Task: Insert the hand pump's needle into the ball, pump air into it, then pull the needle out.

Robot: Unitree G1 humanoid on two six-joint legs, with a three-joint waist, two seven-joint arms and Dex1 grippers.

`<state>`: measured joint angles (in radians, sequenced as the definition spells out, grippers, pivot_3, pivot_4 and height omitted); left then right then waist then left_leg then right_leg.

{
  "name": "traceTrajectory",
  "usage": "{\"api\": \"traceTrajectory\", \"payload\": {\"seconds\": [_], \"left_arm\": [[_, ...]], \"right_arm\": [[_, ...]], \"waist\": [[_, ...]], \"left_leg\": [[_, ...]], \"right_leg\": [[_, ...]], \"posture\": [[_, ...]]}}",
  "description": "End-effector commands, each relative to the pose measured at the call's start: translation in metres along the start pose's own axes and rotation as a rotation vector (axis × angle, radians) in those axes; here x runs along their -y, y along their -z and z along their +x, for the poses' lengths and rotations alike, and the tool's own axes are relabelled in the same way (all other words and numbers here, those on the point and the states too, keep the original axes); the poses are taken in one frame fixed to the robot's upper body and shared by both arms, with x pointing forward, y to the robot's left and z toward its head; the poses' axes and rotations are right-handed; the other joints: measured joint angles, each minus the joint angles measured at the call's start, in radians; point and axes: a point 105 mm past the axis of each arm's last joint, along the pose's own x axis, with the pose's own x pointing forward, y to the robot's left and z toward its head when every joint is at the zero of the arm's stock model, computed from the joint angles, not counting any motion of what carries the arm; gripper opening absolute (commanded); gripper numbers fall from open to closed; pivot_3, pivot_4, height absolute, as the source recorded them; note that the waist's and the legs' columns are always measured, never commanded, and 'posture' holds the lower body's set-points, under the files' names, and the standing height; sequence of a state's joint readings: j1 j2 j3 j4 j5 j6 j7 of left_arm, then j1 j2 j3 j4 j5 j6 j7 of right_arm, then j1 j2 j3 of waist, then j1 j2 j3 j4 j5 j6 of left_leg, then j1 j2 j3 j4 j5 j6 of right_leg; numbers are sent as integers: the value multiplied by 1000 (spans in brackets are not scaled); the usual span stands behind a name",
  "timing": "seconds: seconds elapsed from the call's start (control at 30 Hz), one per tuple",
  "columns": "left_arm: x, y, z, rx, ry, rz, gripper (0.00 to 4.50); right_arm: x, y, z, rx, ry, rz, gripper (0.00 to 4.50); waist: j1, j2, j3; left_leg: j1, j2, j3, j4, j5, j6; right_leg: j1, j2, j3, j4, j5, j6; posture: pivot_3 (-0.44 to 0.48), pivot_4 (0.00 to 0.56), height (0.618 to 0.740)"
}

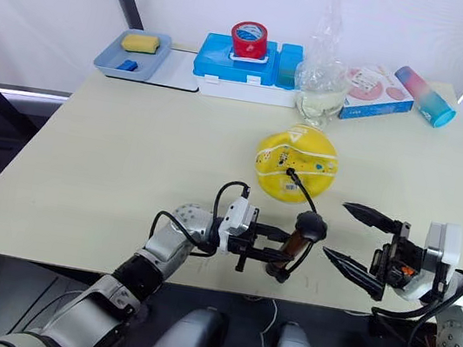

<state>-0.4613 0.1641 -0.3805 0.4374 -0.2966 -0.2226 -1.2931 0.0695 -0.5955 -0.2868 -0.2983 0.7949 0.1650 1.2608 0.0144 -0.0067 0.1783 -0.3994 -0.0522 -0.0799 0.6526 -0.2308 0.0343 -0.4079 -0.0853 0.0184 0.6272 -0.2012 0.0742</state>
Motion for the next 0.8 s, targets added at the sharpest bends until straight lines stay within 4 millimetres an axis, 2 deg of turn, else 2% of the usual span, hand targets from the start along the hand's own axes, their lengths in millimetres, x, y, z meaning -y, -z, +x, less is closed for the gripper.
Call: {"api": "traceTrajectory", "payload": {"seconds": [0.03,0.33,0.53,0.8], "left_arm": [[-6,-13,3,61,4,81,997],[-7,-20,15,116,21,100,997],[-12,-20,17,119,7,101,997],[-15,-21,17,131,-14,86,997]], "right_arm": [[-1,-9,7,-9,-9,-35,4500],[-3,-1,21,-105,-30,-33,4500],[-6,-9,34,-84,-45,-14,4500],[-7,-10,40,-67,-46,57,4500]], "waist": [[0,0,0],[-1,0,0],[-1,0,0],[-2,0,0]], "left_leg": [[0,0,0,0,0,0],[0,0,0,0,0,0],[0,0,-1,0,0,0],[0,0,-1,0,0,0]], "right_leg": [[0,0,0,0,0,0],[0,1,-1,0,0,0],[0,1,-1,0,0,1],[0,1,-1,0,0,1]], "posture": [[0,150,739],[0,150,739],[0,150,739],[0,150,739]]}}
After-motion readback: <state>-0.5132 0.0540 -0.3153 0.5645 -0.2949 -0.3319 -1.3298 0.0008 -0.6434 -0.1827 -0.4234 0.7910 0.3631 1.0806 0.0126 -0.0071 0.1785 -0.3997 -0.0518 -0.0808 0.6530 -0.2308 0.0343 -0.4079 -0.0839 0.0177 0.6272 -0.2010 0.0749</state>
